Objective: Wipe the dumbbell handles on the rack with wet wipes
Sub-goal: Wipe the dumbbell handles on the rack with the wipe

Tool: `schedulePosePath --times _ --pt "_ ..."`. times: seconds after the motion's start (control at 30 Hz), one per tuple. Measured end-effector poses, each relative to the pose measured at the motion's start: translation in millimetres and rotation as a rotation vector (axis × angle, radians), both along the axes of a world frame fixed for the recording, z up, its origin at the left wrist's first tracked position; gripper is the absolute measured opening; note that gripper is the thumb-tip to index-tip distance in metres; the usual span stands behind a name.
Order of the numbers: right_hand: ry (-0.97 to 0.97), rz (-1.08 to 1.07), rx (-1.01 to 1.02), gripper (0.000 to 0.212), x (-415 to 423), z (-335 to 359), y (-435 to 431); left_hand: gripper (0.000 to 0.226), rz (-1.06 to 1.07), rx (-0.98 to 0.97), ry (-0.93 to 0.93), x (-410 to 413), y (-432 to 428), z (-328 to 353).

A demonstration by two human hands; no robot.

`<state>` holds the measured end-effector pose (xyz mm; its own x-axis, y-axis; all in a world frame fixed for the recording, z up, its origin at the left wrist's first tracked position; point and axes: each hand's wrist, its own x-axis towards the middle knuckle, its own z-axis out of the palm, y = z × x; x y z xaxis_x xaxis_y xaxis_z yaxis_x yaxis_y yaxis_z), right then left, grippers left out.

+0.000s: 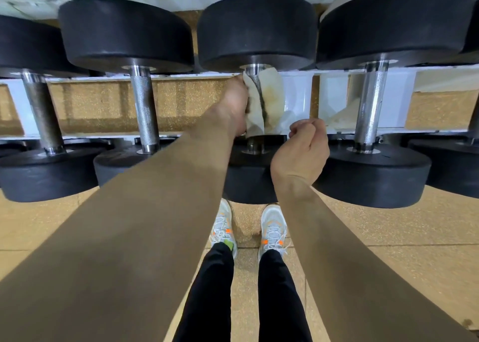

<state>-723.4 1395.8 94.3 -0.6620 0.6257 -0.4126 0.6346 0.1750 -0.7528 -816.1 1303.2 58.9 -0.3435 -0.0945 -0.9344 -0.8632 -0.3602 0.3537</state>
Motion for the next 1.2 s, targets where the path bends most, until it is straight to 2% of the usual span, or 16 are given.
schedulePosePath --times 0.07,0.2,0.27,0.4,0.53,0.6,0.7,0.77,0.83,0.9,0.97,1.07,1.2 --pt "-0.011 0.031 0.009 0.034 -0.5 -1.6 0.0 0.034 0.045 0.045 -0.003 -1.9 -5.6 -0.7" --pt "-0.041 0.146 0.019 0.034 -2.3 -0.9 2.2 0.04 -0.012 0.086 0.014 1.4 -1.3 12.6" --pt "-0.047 0.158 0.03 0.035 -2.5 1.8 1.6 0.047 -0.029 0.096 -0.042 2.9 -0.6 13.0" --pt "-0.066 0.151 0.04 0.038 -4.3 7.2 0.8 0.049 -0.068 -0.2 -0.071 16.4 7.2 8.8" --pt "-0.088 0.17 0.038 0.039 -4.9 11.2 0.1 0.042 -0.029 -0.295 -0.041 32.4 22.9 18.1" --pt "-0.097 0.158 0.047 0.04 -6.5 11.2 -0.2 0.047 0.025 -0.313 0.004 35.6 29.6 24.7" --pt "-0.096 0.131 0.046 0.038 -6.7 7.7 0.6 0.052 -0.02 -0.39 0.091 28.9 31.4 23.2" --pt "-0.094 0.13 0.055 0.036 -5.3 5.9 0.7 0.046 0.029 -0.322 0.155 18.7 27.4 22.2" --pt "-0.082 0.121 0.051 0.036 -4.7 4.6 0.6 0.037 -0.078 -0.321 0.144 4.3 26.0 21.2" --pt "-0.07 0.103 0.041 0.038 -4.7 3.2 0.1 0.03 0.008 -0.27 0.075 -10.4 18.2 15.4" --pt "-0.06 0.107 0.044 0.04 -3.9 2.4 0.6 0.042 0.022 -0.089 0.036 -7.1 4.4 5.2" --pt "-0.055 0.14 0.053 0.041 -4.5 3.0 1.4 0.048 -0.114 0.012 -0.035 12.6 1.3 -3.7" --pt "-0.063 0.149 0.065 0.042 -6.0 4.3 0.7 0.031 -0.156 -0.023 -0.095 31.9 1.9 -0.2"
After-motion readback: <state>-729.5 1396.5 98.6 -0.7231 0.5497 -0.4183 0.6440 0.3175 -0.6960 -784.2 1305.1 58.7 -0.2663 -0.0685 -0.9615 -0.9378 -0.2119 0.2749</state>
